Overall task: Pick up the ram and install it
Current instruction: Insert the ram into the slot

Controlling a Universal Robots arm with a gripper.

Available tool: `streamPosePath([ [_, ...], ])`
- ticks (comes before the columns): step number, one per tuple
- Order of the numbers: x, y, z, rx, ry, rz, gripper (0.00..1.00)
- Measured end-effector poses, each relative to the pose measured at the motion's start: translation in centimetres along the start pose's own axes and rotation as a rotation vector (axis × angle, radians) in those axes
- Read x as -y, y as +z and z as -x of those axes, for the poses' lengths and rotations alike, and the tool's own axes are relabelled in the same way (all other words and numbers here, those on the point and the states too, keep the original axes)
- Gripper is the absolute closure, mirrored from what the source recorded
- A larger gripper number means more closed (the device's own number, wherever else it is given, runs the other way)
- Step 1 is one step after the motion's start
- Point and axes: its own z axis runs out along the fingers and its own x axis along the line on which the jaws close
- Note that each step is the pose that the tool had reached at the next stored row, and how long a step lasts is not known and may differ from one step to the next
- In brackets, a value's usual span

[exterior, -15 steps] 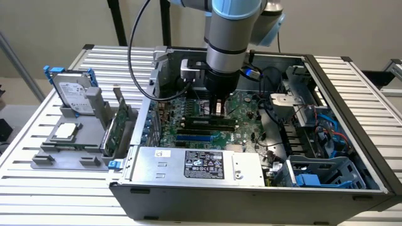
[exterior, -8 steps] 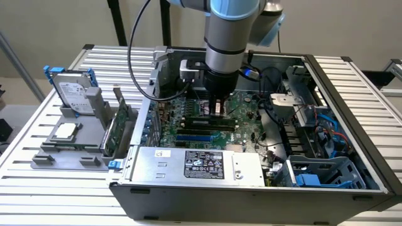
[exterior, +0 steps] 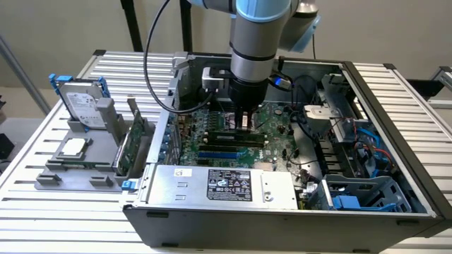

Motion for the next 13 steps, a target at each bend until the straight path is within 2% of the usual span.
streamPosePath([
  [13,0.0,-0.05,0.01,-0.0024,-0.008,-0.0013,1.0],
])
